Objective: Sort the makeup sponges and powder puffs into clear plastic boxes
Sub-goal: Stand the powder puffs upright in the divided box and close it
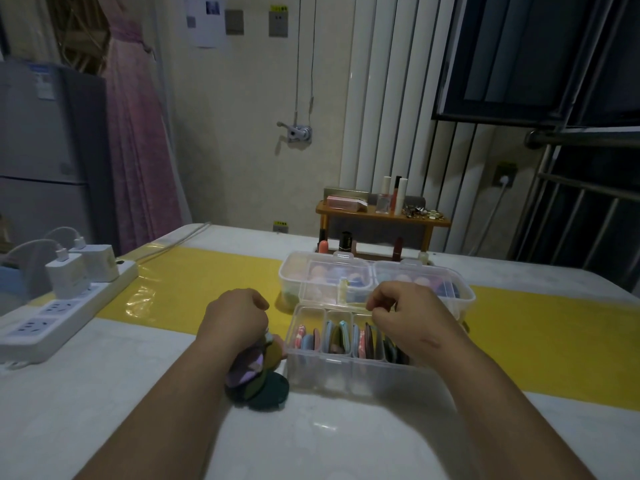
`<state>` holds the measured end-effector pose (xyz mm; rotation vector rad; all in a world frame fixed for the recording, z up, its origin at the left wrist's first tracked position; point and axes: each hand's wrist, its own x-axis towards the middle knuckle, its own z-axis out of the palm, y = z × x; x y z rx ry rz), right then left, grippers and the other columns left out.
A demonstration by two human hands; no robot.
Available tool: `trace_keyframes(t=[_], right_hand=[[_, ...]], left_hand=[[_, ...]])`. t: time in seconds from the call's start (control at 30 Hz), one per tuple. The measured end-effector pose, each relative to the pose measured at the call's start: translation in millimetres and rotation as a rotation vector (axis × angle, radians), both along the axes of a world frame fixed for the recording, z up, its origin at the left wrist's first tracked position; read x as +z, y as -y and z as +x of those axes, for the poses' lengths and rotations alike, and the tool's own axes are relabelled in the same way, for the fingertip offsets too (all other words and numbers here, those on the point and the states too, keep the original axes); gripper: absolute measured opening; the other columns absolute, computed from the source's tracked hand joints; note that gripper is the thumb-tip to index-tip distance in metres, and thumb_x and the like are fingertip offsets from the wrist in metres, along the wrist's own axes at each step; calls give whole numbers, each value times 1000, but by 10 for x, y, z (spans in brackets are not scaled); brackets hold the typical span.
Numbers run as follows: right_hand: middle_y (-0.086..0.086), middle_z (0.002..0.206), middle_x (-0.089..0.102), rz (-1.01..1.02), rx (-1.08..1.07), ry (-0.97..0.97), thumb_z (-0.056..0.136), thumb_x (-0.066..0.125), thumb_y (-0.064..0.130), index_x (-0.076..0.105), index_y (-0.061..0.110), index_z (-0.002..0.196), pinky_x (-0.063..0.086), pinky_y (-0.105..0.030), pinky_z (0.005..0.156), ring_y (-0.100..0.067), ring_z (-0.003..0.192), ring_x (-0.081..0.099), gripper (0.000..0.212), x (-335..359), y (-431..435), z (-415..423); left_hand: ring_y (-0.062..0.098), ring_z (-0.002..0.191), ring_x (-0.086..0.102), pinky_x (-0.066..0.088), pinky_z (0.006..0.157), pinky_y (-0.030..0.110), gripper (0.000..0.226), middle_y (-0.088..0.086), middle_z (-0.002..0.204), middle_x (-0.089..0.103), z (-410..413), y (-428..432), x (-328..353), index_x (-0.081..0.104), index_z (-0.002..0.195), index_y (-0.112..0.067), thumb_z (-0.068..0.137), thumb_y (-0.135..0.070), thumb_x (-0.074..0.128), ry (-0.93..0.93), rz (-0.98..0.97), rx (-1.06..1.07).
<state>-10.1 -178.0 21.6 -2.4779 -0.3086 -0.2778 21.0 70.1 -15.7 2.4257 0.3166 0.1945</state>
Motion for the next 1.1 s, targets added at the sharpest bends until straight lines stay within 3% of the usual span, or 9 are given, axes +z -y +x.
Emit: trace_keyframes(t=[0.17, 0.33, 0.43, 0.57, 0.73, 0.83, 0.9, 1.0, 1.1], right_hand=[[11, 85, 60, 23, -1, 1, 95, 57, 15, 65, 29, 92, 46, -18, 64, -8, 79, 58, 17, -6, 6, 3], [9, 85, 63, 64, 16, 1, 93, 57, 14, 65, 30, 89, 52, -23, 68, -10, 79, 60, 18, -6, 16, 20], [8, 85, 64, 105, 25, 10, 92, 57, 14, 66, 29, 90, 52, -22, 68, -10, 80, 60, 18, -3, 3, 23], [7, 86, 64, 163, 41, 34, 92, 58, 14, 67, 27, 93, 44, -17, 63, -8, 78, 59, 16, 3, -8, 26], [11, 93, 64, 226, 102, 25, 93, 58, 12, 67, 33, 94, 46, -19, 63, -9, 75, 59, 22, 12, -54, 22], [12, 102, 65, 265, 174, -34, 95, 58, 16, 67, 45, 97, 57, -26, 71, -14, 84, 61, 30, -1, -86, 20], [19, 105, 64, 282, 211, -41, 96, 58, 17, 67, 46, 100, 55, -22, 78, -7, 94, 61, 30, -4, -99, 17], [18, 104, 66, 323, 204, -11, 96, 59, 15, 70, 40, 96, 51, -20, 81, -4, 99, 61, 27, 23, -93, 8], [6, 97, 68, 384, 154, 27, 93, 61, 9, 73, 27, 89, 54, -27, 78, -13, 94, 62, 22, 80, -28, -8]], left_hand=[[26, 76, 63, 58, 67, 40, 33, 7, 80, 66, -33, 16, 58, 70, 91, -20, 75, 5, 55, 184, -196, 76], [24, 70, 57, 41, 57, 32, 20, 7, 82, 61, -31, 41, 56, 65, 94, -20, 87, -2, 57, 407, -279, 69], [20, 74, 58, 44, 59, 31, 13, 4, 83, 63, -67, 102, 88, 62, 87, -19, 90, -6, 62, 513, -394, 44], [20, 84, 66, 55, 73, 35, 16, 4, 87, 69, -91, 185, 115, 68, 81, -17, 86, -2, 68, 508, -543, -64], [10, 87, 67, 54, 69, 18, 21, -1, 91, 72, -170, 325, 151, 74, 84, -21, 86, -1, 70, 487, -662, -224], [7, 86, 69, 55, 71, 16, 24, -1, 94, 73, -213, 406, 153, 76, 87, -21, 86, 2, 69, 442, -698, -307], [10, 88, 71, 57, 74, 20, 25, 0, 92, 74, -237, 432, 152, 77, 86, -21, 86, 2, 70, 415, -716, -348], [11, 89, 70, 56, 74, 21, 27, -3, 88, 74, -258, 441, 151, 76, 82, -27, 86, 0, 71, 397, -672, -393], [5, 79, 61, 47, 70, 15, 30, -8, 85, 68, -241, 423, 135, 73, 78, -32, 87, -3, 69, 409, -498, -357]])
